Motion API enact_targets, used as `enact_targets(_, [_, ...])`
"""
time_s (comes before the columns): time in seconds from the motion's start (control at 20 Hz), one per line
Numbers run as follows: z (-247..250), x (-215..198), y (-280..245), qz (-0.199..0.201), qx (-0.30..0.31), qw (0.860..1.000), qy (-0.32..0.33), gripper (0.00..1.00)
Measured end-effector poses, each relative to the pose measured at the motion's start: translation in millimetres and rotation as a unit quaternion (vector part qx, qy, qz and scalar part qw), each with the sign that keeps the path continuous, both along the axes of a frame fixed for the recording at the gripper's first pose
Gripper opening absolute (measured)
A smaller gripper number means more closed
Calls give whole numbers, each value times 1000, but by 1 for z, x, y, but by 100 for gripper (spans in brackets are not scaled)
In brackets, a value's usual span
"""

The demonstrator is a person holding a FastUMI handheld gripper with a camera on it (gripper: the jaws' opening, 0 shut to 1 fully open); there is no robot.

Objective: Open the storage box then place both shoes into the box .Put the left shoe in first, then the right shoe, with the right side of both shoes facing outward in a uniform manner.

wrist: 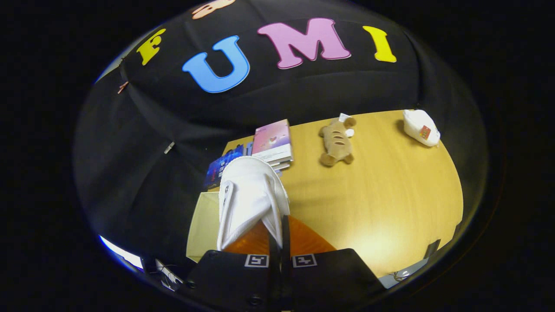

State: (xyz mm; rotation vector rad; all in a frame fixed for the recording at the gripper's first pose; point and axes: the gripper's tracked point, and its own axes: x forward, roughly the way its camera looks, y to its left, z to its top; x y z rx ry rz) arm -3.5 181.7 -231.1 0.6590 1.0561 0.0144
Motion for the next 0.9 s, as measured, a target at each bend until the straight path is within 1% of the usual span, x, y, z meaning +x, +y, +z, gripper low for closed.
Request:
enact_targets(0.15, [3, 18, 61, 15, 11, 1000, 8, 5])
enact_targets(0.3, [-13, 22, 108, 35, -10, 999, 27, 5])
enact_targets(0.45, [-46, 15, 139, 49, -44, 996, 60, 5])
enact_targets(0.6, [-70, 8, 159, 55, -59, 993, 92, 5])
enact_targets(0.65, [-73, 4, 163, 58, -60, 992, 99, 5])
enact_targets(0.7, [-70, 7, 173, 57, -45, 993, 91, 9])
enact_targets(0.75, [-64, 13, 176, 53, -40, 995, 80, 17])
enact_targets(0.9, [-53, 25, 174, 65, -59, 995, 47, 100])
